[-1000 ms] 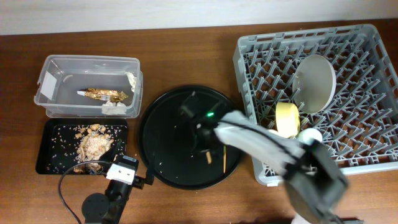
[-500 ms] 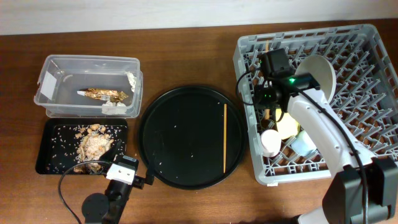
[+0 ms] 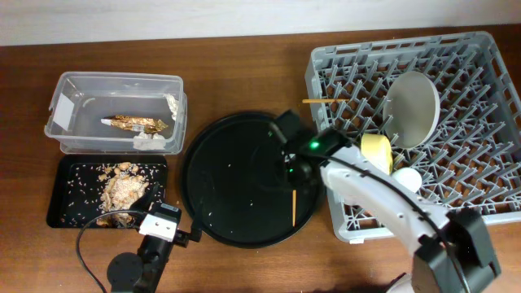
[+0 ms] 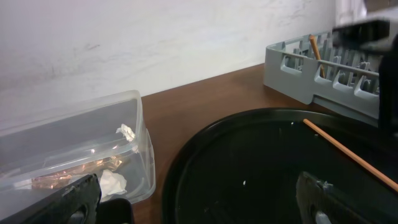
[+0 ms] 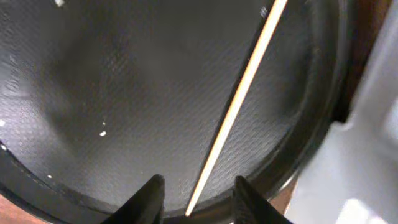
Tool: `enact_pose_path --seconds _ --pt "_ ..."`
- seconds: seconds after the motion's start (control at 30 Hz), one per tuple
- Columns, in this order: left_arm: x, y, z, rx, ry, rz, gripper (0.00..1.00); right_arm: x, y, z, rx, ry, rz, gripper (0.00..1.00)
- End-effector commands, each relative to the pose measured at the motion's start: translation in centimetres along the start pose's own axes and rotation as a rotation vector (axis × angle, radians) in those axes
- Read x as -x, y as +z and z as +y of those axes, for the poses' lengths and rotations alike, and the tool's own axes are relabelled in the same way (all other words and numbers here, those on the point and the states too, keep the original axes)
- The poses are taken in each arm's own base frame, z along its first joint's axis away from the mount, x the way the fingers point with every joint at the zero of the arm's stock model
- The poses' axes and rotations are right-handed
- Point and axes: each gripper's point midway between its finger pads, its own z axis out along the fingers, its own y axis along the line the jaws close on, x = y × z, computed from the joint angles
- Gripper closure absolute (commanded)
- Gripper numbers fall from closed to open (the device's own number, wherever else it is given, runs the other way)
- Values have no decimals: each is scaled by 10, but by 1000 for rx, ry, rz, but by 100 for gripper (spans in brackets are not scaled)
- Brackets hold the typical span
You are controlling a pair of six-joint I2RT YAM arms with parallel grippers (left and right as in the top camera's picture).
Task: Sort waste into correct bins and load items into the dishwasher rack
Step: 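Carry the chopstick to the back left of the dish rack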
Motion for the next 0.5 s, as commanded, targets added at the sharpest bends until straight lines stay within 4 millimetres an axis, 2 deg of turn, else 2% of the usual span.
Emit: enact_pose_path --seconds 0.0,0.03,0.07,0.1,0.17,0.2,0.23,0.27,0.3,0.37,0.43,0.47 --pt "-2 0 -1 -5 9 0 1 6 7 2 -9 60 -21 64" --pt "-2 0 -1 -5 9 0 1 20 -4 3 10 70 -69 60" --pt "-2 0 -1 -5 9 0 1 49 -32 3 35 66 -172 50" --pt "-2 0 -1 -5 9 0 1 68 -52 0 40 66 -236 47" --pt "-2 0 -1 -5 9 0 1 104 -97 -22 32 136 -347 43" --pt "-2 0 -1 -5 9 0 1 120 -116 -38 33 187 -399 44" --pt "-2 0 -1 -5 9 -1 1 128 -125 -49 32 223 -430 49" --pt "-2 0 -1 -5 9 0 1 138 -132 -65 31 278 -465 55" --pt "-2 0 -1 -5 9 0 1 144 -136 -76 38 317 -489 71" --pt "-2 0 -1 -5 9 0 1 162 -131 -94 100 364 -516 88" --pt "-2 0 -1 -5 9 0 1 169 -114 -95 137 365 -489 96" --pt "-2 0 -1 -5 9 0 1 171 -104 -92 155 356 -467 96"
